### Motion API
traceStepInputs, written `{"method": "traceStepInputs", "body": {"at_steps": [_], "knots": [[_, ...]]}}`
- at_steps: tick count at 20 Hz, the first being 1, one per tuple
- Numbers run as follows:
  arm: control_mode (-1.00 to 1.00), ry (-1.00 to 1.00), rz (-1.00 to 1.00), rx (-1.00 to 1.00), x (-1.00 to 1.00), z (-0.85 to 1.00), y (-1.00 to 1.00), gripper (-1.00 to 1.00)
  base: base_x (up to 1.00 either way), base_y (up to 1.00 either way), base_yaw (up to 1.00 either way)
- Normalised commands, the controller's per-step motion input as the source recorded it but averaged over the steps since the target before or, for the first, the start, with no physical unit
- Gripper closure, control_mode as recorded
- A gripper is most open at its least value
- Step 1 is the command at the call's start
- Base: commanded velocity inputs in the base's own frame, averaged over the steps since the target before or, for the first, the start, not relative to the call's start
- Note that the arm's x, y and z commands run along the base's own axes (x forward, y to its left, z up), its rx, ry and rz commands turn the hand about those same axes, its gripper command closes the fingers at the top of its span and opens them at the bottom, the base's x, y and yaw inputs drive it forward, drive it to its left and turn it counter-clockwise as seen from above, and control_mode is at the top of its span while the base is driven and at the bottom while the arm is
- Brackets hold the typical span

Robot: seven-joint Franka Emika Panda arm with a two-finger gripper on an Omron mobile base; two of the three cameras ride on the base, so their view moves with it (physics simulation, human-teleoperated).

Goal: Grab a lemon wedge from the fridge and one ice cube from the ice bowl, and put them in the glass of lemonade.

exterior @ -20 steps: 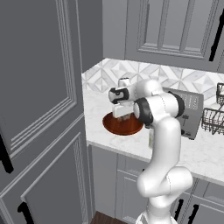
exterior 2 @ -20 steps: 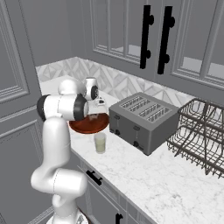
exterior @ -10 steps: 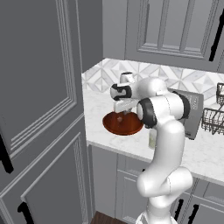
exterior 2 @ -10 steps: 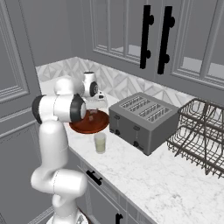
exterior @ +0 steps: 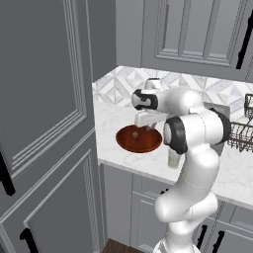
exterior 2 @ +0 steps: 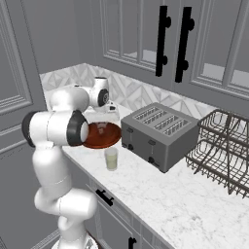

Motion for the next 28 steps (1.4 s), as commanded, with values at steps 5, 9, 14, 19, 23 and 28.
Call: {"method": "traceStepInputs", "body": {"at_steps": [5, 9, 14, 19, 23, 28], "knots": [[-1.00, 0.01, -0.11, 0.00, -0.75, 0.17, -0.53, 1.00, 0.00, 0.00, 0.00], [-1.00, 0.06, -0.18, 0.00, -0.61, 0.11, -0.79, 1.00, 0.00, 0.00, 0.00], [-1.00, 0.04, -0.04, 0.01, -0.10, -0.07, -0.26, 1.00, 0.00, 0.00, 0.00], [-1.00, 0.00, -0.03, 0.00, 0.00, -0.20, -0.01, 1.00, 0.00, 0.00, 0.00], [-1.00, 0.00, -0.01, 0.00, 0.00, -0.15, 0.00, 1.00, 0.00, 0.00, 0.00], [-1.00, 0.00, -0.01, 0.00, 0.00, -0.03, 0.00, 1.00, 0.00, 0.00, 0.00]]}}
